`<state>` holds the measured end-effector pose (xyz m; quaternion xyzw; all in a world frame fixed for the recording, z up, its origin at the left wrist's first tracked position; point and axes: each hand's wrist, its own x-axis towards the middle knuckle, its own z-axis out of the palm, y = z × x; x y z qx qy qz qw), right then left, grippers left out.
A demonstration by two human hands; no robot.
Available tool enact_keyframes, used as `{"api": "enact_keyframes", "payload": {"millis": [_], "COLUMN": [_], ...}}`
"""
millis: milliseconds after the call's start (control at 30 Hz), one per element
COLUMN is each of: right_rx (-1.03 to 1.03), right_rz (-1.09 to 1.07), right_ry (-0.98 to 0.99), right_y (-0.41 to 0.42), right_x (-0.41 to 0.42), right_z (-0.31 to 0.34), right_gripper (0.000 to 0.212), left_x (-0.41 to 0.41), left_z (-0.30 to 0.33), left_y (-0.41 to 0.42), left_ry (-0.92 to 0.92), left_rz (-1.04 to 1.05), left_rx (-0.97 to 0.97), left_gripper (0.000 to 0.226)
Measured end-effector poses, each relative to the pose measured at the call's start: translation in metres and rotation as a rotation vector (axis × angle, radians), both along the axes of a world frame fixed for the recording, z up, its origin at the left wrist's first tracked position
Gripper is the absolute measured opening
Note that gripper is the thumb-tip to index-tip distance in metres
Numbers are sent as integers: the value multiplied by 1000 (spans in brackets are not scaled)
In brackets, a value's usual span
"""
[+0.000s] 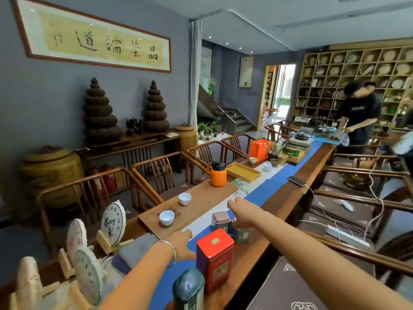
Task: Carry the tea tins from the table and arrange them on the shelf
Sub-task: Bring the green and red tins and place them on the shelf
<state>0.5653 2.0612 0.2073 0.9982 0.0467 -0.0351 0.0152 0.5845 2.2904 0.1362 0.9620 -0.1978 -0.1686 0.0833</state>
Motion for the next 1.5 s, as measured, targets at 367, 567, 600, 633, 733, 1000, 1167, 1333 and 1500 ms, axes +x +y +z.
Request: {"api": "enact_keyframes", "payload": {"millis": [367, 567, 600, 633, 733, 1000, 1167, 1333, 1500], "right_rx": [-29, -201, -257, -301, -305, -38, -36, -43, -25], "right_rz": [151, 399, 458, 516, 657, 807, 757, 875, 888], "right_ry": [321, 572, 593, 597, 523, 273, 274, 344, 361], "right_y": [9, 13, 13, 12, 4, -28, -34, -37, -15], "right_x": [109, 149, 152, 154, 154, 153, 149, 153, 144], "right_z": [-105, -136, -142, -149, -169, -195, -200, -191, -182], "right_gripper": [62, 112, 115, 118, 117, 99, 113, 112, 101], "left_x": [61, 50, 45, 39, 24, 2, -8, -23, -47], "left_z": [-92, -125, -130, -134, -146, -151, -157, -153, -131], "left_y": [-15, -16, -18, -20, -26, -39, -48, -40, -10], "left_ry": [219, 400, 421, 438, 441, 211, 182, 206, 245], "left_rz": [38, 168, 186, 203, 274, 418, 512, 585, 679], "left_rx": [20, 1, 25, 50, 58, 56, 88, 39, -68], "left_gripper": [75, 102, 105, 104, 94, 82, 80, 73, 67]}}
